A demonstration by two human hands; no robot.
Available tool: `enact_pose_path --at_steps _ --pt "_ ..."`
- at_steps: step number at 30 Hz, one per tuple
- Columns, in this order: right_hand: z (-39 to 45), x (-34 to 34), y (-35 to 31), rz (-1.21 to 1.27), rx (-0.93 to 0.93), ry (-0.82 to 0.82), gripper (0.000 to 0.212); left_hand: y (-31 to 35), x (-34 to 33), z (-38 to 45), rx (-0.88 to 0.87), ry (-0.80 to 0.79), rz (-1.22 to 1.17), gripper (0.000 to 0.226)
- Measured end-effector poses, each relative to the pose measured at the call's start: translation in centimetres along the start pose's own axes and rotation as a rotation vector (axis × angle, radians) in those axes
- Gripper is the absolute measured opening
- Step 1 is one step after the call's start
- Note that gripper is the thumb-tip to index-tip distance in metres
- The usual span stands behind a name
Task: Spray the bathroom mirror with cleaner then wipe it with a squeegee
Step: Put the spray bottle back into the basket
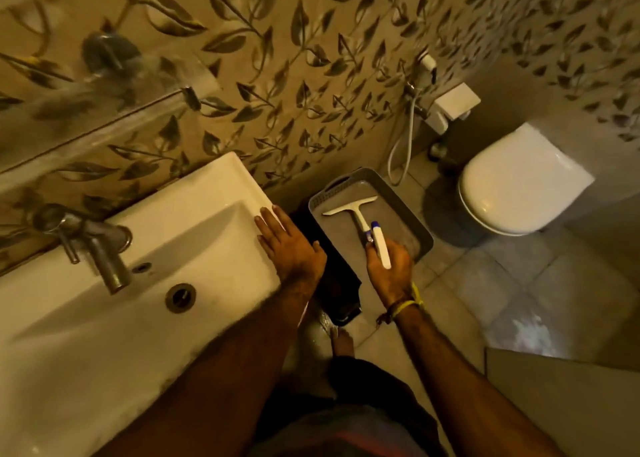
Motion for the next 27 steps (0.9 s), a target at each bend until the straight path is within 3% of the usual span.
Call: enact_pose_path --at_steps 7,11,15,27 --pt "8.1 -5.9 2.8 0.014 0.077 -0.055 0.018 -0.6 -0.6 0.3 -0.033 0.1 -0.05 0.116" --pt "12.3 -10.6 4.9 -0.006 0.102 -0.091 0.022 -0.6 -0.7 0.2 -0.035 0.095 0.083 0.115" --pt "14.6 -14.1 7.0 -0.018 0.114 -0.111 0.034 -0.4 -0.6 0.0 -0.036 0.083 -0.014 0.108" --pt "14.8 -12.3 10.7 -0.065 0.144 -0.292 0.046 0.3 0.0 -0.2 -0.041 0.08 -0.026 0.103"
Point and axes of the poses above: each hand's wrist, its own z-axis towards the middle knuckle, its own x-axis out of the back of the hand, y = z × x, the point moved 2 cm from there along z, towards the middle knuckle, and after that the axes turned 6 degrees about x, right-handed, at the moved point
